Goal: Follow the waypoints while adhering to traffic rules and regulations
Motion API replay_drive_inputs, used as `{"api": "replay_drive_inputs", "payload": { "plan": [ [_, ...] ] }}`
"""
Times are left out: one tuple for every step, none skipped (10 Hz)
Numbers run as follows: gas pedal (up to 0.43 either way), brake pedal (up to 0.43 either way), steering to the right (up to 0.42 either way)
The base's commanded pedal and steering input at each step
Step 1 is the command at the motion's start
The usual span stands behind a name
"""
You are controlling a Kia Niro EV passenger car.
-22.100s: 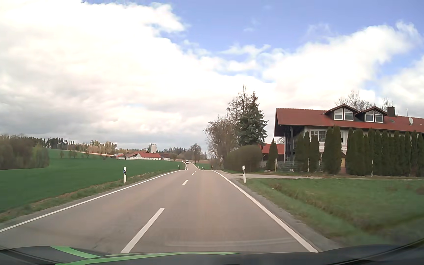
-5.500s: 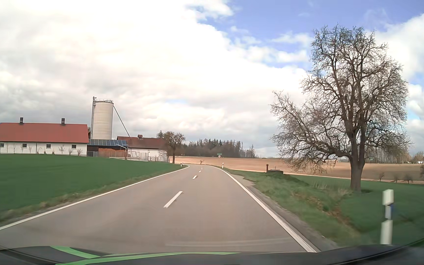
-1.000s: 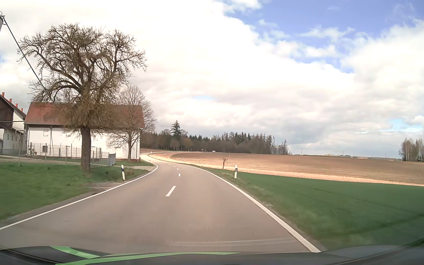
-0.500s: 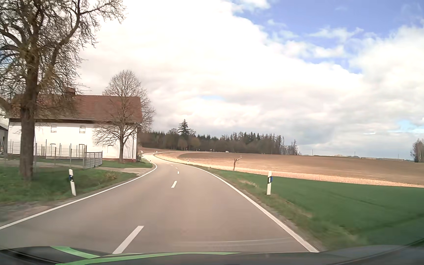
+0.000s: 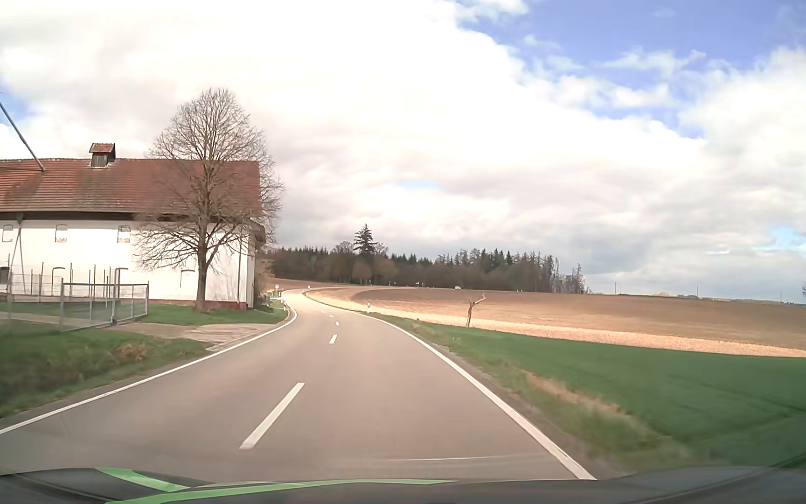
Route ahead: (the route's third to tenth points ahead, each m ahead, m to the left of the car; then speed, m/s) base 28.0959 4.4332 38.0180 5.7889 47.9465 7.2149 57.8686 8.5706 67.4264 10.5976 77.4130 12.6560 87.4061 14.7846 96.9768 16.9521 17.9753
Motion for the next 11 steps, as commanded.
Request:
{"api": "replay_drive_inputs", "payload": {
  "plan": [
    [0.150,0.000,-0.023],
    [0.150,0.000,-0.024],
    [0.150,0.000,-0.024],
    [0.150,0.000,-0.024],
    [0.150,0.000,-0.023],
    [0.150,0.000,-0.023],
    [0.150,0.000,-0.022],
    [0.150,0.000,-0.022],
    [0.150,0.000,-0.021],
    [0.157,0.000,-0.019],
    [0.157,0.000,-0.016]
  ]
}}
